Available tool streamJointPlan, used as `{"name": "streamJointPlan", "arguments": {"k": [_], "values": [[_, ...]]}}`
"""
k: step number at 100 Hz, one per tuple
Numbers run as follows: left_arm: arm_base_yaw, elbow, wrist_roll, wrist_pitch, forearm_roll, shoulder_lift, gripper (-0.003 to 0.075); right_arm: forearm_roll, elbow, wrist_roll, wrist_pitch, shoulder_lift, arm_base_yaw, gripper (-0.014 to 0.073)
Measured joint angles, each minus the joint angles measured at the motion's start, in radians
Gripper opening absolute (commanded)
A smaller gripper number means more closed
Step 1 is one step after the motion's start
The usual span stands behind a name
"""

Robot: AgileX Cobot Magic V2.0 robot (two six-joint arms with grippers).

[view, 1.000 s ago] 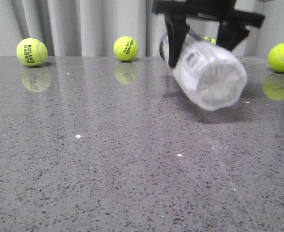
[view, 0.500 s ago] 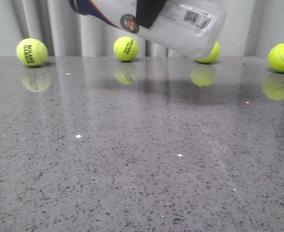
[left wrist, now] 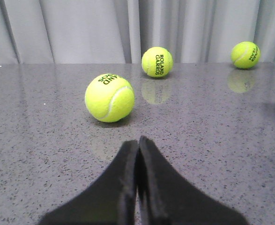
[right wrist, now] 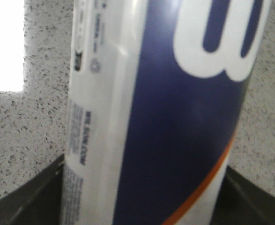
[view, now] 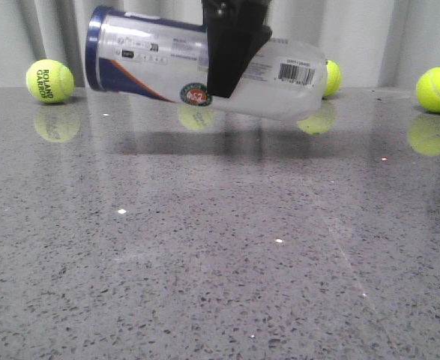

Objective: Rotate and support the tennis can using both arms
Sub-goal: 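Swing the can parallel to the table edge and set it down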

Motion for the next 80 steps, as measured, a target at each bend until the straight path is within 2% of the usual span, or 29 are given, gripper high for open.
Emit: {"name": "streamJointPlan", "arguments": {"k": [49, 58, 69, 73, 80], "values": [[0.000, 0.000, 0.000, 0.000, 0.000, 0.000, -0.0020, 0.000, 0.027, -0.047, -0.004, 0.060, 0.021, 0.0376], [0.000, 0.000, 0.000, 0.000, 0.000, 0.000, -0.0020, 0.000, 0.029, -0.047, -0.004, 0.060, 0.021, 0.0456], [0.000, 0.000, 0.000, 0.000, 0.000, 0.000, -0.0020, 0.000, 0.029, -0.047, -0.004, 0.060, 0.021, 0.0624], [0.000, 0.000, 0.000, 0.000, 0.000, 0.000, -0.0020, 0.000, 0.029, -0.047, -0.004, 0.060, 0.021, 0.0661], [0.000, 0.000, 0.000, 0.000, 0.000, 0.000, -0.0020, 0.000, 0.029, -0.047, -0.004, 0.060, 0.021, 0.0656]]}}
